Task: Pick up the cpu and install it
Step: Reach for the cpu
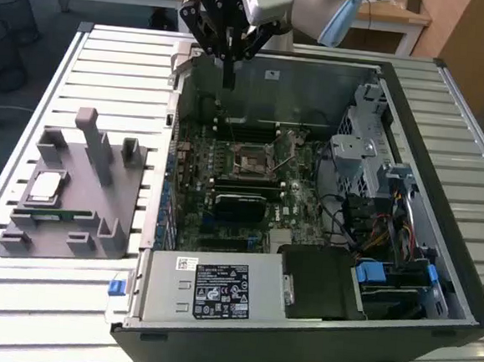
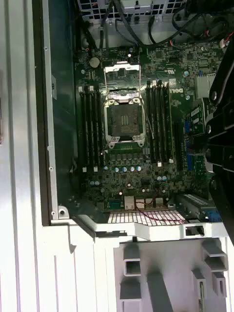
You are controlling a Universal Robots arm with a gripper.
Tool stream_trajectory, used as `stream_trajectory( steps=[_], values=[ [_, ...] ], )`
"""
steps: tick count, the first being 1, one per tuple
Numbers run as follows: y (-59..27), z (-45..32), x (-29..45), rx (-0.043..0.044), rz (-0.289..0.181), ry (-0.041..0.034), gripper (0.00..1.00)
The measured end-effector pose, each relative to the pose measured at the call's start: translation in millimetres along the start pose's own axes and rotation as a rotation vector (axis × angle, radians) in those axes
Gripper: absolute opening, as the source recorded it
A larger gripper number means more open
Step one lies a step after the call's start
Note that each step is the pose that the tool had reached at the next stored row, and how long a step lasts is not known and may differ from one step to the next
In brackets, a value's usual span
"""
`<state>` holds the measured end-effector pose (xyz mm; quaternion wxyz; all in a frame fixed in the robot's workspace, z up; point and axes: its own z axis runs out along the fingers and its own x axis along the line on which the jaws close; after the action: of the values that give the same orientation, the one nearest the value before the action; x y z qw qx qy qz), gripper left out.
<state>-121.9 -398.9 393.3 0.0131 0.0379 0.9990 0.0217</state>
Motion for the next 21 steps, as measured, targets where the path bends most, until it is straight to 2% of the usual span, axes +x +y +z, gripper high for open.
stream_trajectory(
  steps=[10,21],
  values=[
    [-0.1,0.1,2.2,0.0000,0.000,0.0000,0.11],
    [-1.0,0.5,12.4,0.0032,0.000,-0.0002,0.11]
  ],
)
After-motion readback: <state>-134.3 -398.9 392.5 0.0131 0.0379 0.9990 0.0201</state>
